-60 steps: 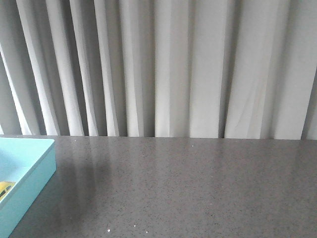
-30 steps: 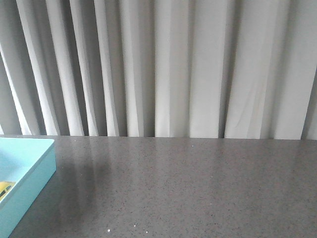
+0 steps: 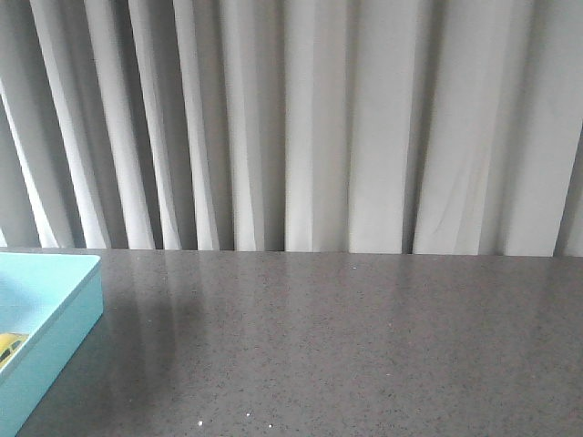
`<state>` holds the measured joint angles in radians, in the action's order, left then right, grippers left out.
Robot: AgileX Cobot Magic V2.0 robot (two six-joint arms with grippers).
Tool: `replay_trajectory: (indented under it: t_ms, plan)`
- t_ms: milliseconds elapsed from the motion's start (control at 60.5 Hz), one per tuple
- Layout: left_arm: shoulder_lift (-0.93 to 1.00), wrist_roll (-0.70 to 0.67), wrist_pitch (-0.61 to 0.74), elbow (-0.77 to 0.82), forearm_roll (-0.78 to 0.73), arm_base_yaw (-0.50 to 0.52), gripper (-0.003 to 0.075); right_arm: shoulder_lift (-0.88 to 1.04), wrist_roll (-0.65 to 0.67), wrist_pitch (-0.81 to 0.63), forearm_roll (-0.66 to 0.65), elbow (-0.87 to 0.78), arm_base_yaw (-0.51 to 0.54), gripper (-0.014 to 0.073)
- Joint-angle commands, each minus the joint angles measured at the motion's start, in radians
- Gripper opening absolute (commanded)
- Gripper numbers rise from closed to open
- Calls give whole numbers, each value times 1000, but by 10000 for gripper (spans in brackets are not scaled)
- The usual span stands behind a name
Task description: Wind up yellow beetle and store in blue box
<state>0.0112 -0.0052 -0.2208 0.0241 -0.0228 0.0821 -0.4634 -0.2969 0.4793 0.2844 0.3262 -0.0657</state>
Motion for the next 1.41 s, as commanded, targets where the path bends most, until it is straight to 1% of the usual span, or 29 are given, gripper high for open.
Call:
replay_trajectory:
  t_ms: [0, 149, 198, 281, 314, 414, 513, 579, 645, 711, 794, 844, 877, 926, 959, 1075, 1241, 1389]
  plan:
    - [6, -10, 81, -9, 3, -4, -6, 60, 8, -126, 20, -62, 1, -6]
    - [6, -10, 81, -9, 3, -4, -6, 232, 50, -340, 134, -247, 1, -6]
    - [6, -9, 81, -9, 3, -4, -6, 290, 50, -426, 156, -300, 1, -6]
    - [6, -9, 81, -9, 3, -4, -6, 363, 51, -519, 183, -361, 1, -6]
    - [6, -9, 81, -9, 3, -4, -6, 385, 37, -495, 175, -357, 2, -6]
    - [6, -9, 81, -9, 3, -4, -6, 410, -12, -501, 132, -357, 2, -6]
    - [6, -9, 81, -9, 3, -4, -6, 410, -12, -498, 132, -357, 2, -6]
    - [6, -9, 81, -9, 3, -4, -6, 410, 9, -506, 90, -357, 2, -6]
    - [6, -9, 81, -9, 3, -4, -6, 410, 97, -517, -20, -357, 2, -6]
    - [6, -9, 81, -9, 3, -4, -6, 410, 256, -520, -170, -357, 2, -6]
    - [6, -9, 81, -9, 3, -4, -6, 421, 492, -502, -373, -357, 2, -6]
    - [6, -9, 81, -9, 3, -4, -6, 437, 597, -485, -481, -357, 2, -6]
    - [6, -9, 81, -9, 3, -4, -6, 449, 652, -467, -523, -357, 2, -6]
    - [6, -9, 81, -9, 3, -4, -6, 468, 711, -438, -543, -357, 2, -6]
    - [6, -9, 81, -9, 3, -4, -6, 483, 725, -413, -544, -357, 2, -6]
    - [6, -9, 81, -9, 3, -4, -6, 484, 725, -362, -538, -357, 33, -6]
    - [6, -9, 81, -9, 3, -4, -6, 484, 727, -381, -515, -357, 116, -6]
    - [6, -9, 81, -9, 3, -4, -6, 484, 727, -380, -504, -357, 117, -6]
